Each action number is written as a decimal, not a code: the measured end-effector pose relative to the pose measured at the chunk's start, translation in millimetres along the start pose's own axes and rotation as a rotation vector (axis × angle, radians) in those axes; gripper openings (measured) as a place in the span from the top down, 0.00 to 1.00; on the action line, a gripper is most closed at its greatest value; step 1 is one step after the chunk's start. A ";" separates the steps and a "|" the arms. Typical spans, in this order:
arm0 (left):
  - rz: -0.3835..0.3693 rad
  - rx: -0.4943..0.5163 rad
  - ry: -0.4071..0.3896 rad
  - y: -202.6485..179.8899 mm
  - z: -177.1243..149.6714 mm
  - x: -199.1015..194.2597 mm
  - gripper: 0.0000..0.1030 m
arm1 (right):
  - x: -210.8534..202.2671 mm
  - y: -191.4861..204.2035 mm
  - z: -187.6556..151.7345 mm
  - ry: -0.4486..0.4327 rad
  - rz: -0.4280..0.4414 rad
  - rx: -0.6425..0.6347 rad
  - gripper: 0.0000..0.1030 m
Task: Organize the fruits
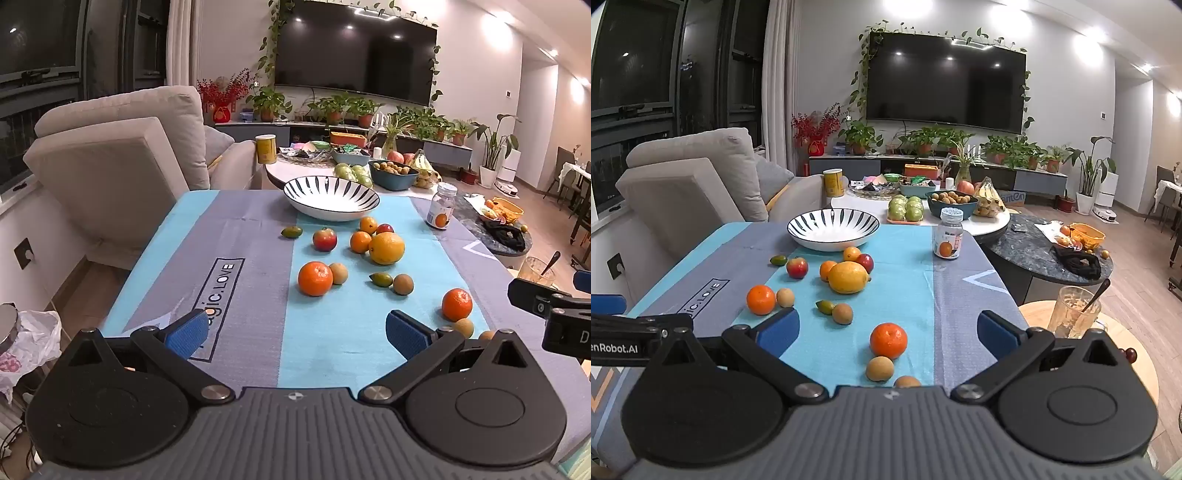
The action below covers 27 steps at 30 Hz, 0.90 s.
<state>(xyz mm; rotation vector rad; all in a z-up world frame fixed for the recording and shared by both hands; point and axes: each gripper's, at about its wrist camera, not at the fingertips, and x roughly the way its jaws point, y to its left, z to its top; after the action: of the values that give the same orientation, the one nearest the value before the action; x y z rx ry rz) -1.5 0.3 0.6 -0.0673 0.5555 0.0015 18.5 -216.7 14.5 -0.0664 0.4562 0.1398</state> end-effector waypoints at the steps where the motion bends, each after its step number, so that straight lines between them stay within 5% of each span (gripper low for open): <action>1: -0.004 0.000 -0.001 0.0 0.0 -0.8 0.00 | 0.1 0.3 0.0 0.000 0.000 -0.002 0.23; 27: 0.037 0.013 -0.002 0.6 1.1 1.9 0.00 | -1.5 -2.8 -1.9 0.000 -0.014 -0.013 0.23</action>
<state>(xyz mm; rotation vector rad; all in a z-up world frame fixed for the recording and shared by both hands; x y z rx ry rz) 0.7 0.9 0.5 -0.0443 0.5542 0.0343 16.8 -219.9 13.5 -0.0824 0.4550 0.1294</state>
